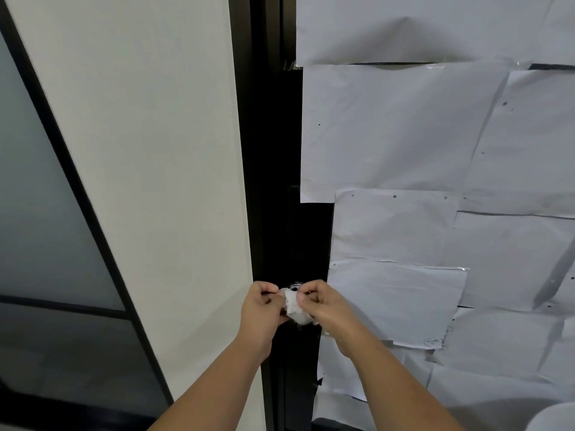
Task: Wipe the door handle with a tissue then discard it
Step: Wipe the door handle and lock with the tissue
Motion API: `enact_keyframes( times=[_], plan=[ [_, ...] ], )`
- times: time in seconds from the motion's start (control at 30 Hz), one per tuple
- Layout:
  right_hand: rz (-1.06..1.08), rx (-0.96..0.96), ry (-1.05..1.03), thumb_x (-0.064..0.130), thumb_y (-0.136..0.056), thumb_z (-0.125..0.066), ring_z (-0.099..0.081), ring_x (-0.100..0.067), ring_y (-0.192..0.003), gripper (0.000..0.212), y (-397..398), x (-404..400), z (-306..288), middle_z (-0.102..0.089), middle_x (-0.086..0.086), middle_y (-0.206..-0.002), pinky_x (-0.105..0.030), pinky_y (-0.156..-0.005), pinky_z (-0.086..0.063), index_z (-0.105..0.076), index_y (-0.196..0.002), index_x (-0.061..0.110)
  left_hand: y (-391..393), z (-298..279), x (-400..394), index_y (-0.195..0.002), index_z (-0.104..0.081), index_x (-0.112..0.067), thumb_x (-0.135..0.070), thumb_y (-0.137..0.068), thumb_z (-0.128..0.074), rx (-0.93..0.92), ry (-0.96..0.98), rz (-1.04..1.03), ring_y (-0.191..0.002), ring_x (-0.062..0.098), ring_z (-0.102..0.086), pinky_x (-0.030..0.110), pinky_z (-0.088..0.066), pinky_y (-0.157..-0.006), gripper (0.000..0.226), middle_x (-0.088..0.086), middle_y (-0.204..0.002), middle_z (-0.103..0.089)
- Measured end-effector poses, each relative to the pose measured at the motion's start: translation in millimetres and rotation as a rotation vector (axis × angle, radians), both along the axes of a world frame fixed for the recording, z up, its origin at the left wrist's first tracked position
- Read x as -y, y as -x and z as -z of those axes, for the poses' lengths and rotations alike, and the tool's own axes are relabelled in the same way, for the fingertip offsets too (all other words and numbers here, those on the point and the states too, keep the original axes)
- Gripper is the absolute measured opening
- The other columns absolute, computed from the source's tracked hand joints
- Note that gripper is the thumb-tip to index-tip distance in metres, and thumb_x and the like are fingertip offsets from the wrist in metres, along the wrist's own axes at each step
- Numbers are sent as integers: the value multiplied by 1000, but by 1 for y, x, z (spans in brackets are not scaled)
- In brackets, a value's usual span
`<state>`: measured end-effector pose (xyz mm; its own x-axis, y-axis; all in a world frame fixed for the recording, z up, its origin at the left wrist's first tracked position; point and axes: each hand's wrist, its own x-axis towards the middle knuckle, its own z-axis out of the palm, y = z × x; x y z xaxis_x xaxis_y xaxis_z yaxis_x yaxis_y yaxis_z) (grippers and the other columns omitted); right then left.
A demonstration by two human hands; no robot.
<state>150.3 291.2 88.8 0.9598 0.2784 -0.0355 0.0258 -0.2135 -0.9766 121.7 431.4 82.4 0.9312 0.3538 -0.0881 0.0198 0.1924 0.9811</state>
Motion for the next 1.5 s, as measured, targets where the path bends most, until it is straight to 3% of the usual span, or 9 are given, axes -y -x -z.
enact_keyframes(
  times=[0.13, 0.37, 0.5, 0.7, 0.9, 1.03, 1.17, 1.37, 1.5],
  plan=[
    [47, 54, 112, 12, -88, -56, -52, -9, -69, 13, -2, 8, 4, -57, 5, -75, -22, -65, -44, -61, -81, 22, -2, -4, 2, -91, -68, -10, 1, -91, -48, -24, -32, -18, -79, 25, -64, 39, -53, -74, 23, 16, -91, -68],
    [-78, 15, 139, 30, -87, -62, -59, -11, -76, 3, -2, 11, -1, -63, 4, -85, -20, -60, -44, -62, -88, 27, -1, -3, 9, -102, -72, -20, -13, -92, -62, 3, -204, -19, -95, 13, -68, 35, -55, -90, 16, -2, -97, -73],
    [55, 8, 91, 18, -89, -57, -58, -15, -74, 13, -7, 16, 5, -63, 1, -81, -24, -61, -45, -62, -79, 24, 6, -2, 10, -108, -65, -19, -10, -91, -63, 12, -208, 44, -93, 16, -69, 27, -58, -78, 20, 4, -101, -71],
    [9, -114, 31, 17, -92, -51, -61, -21, -78, 15, -17, 17, 9, -66, -7, -85, -32, -68, -51, -62, -83, 21, 16, -1, 8, -110, -63, -23, -7, -88, -66, 15, -273, 119, -83, 12, -71, 19, -55, -68, 28, 0, -96, -73],
    [172, -118, 36, 13, -96, -36, -44, -16, -61, 21, -19, 18, 8, -53, -3, -63, -31, -63, -39, -53, -83, 16, 12, -6, -2, -89, -71, -23, -16, -91, -61, -134, -629, 245, -70, 9, -61, 26, -55, -71, 12, -2, -81, -70],
    [171, -113, 103, 17, -96, -34, -48, -17, -63, 22, -13, 14, 5, -55, -5, -67, -30, -60, -41, -55, -93, 19, 8, -8, -10, -92, -60, -18, -16, -98, -46, -154, -442, 100, -84, 18, -62, 39, -57, -77, 15, 7, -97, -66],
    [200, -71, 79, 17, -94, -44, -54, -17, -70, 17, -7, 12, 7, -63, -5, -79, -30, -63, -44, -60, -90, 21, 9, -19, -10, -98, -56, -10, -17, -99, -44, -30, -188, 9, -86, 21, -69, 35, -60, -68, 14, 11, -97, -68],
    [279, -36, 37, 10, -91, -52, -57, -13, -72, 16, 2, 6, 7, -66, -4, -87, -21, -61, -46, -63, -92, 21, -1, -15, -15, -83, -58, -16, -34, -95, -52, 37, -397, -170, -72, 20, -69, 46, -59, -71, 22, 7, -77, -68],
    [321, 21, 54, 11, -92, -52, -60, -14, -74, 16, 3, 4, 10, -66, -1, -83, -20, -60, -46, -64, -91, 21, -1, -11, -6, -82, -55, -13, -32, -96, -52, 50, -424, -192, -66, 20, -67, 35, -55, -60, 23, 6, -72, -66]
  ],
)
